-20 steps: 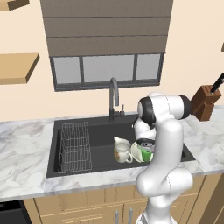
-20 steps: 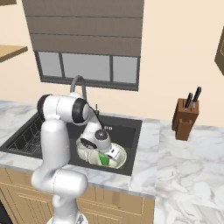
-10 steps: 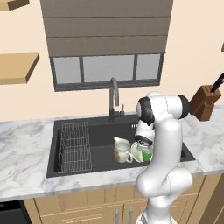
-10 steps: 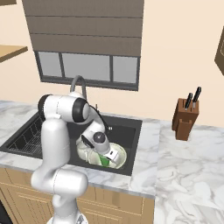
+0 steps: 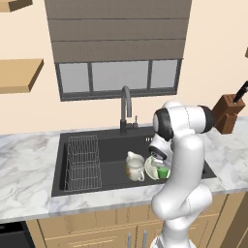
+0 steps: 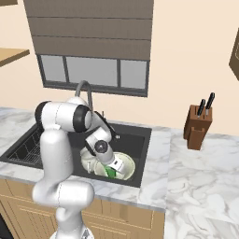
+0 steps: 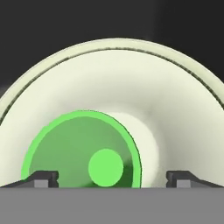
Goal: Pick the bowl and cup and place them in the sink. Then turn on the water.
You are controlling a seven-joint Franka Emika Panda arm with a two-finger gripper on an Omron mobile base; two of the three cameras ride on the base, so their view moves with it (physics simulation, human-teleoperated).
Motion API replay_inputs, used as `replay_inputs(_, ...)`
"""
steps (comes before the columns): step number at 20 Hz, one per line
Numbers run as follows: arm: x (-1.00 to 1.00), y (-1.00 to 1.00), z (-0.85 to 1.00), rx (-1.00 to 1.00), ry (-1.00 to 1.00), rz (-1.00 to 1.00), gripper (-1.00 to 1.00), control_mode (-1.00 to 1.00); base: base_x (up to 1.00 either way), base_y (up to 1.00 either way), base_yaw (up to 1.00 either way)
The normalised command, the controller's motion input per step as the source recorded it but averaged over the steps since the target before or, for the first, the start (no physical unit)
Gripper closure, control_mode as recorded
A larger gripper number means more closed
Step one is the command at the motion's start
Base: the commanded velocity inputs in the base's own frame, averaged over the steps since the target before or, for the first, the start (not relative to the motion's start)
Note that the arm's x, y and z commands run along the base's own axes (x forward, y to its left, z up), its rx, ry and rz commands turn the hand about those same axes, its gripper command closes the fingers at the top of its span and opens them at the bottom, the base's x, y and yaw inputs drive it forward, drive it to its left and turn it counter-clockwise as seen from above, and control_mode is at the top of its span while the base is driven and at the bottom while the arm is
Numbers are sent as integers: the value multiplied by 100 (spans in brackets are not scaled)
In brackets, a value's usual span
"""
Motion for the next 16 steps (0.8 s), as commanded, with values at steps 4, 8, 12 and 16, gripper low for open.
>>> replay_inputs(4,-1,-18,48,2,1,0,-100,-100,0,0,0)
replay_inputs(8,0,-21,48,2,0,0,-100,-100,0,0,0)
replay_inputs(12,0,-15,47,1,0,0,-100,-100,0,0,0)
replay_inputs(16,2,-3,55,0,0,0,-100,-100,0,0,0)
